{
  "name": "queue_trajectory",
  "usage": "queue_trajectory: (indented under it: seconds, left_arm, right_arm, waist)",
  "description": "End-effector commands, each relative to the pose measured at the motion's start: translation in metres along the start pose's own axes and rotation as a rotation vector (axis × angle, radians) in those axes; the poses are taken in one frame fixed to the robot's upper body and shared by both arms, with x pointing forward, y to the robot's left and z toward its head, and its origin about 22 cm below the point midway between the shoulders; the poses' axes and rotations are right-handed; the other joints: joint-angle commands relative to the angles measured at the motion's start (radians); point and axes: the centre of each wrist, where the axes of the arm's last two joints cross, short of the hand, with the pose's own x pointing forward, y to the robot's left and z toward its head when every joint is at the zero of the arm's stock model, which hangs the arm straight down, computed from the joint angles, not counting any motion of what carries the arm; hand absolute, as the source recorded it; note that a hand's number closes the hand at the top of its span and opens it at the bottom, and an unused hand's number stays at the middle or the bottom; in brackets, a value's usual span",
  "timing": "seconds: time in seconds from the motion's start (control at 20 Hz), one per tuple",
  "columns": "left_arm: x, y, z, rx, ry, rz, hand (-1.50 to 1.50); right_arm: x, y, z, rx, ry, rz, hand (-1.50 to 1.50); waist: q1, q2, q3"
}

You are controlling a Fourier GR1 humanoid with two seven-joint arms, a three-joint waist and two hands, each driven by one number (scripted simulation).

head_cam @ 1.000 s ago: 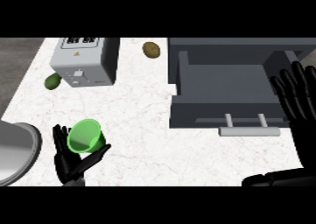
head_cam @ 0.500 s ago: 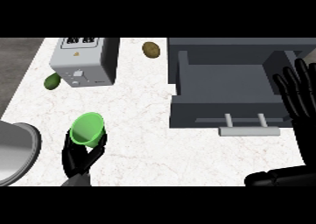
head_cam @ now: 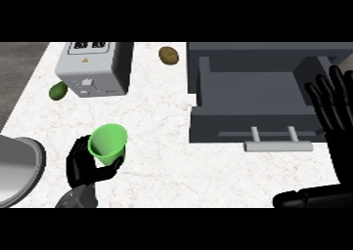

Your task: Pick up the cup, place it into the drawer and close the drawer

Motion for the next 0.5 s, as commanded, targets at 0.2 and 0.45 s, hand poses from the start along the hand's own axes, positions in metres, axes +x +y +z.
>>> queue_trajectory:
  seconds: [0.2,0.45]
  left_arm:
    - [0.013,0.028,-0.014,-0.218,-0.066,0.034,1.5]
    - [0.031,0.001,-0.037,-0.29,-0.123,0.128,1.5]
  right_arm:
    - [0.002,0.019,-0.003,0.01,0.006,-0.001,-1.5]
    - [0.004,0.008,0.005,-0.016,0.015,0.0,-1.5]
  waist:
    - [0.003,-0.001,0.0]
    - [0.01,-0.005,0.001]
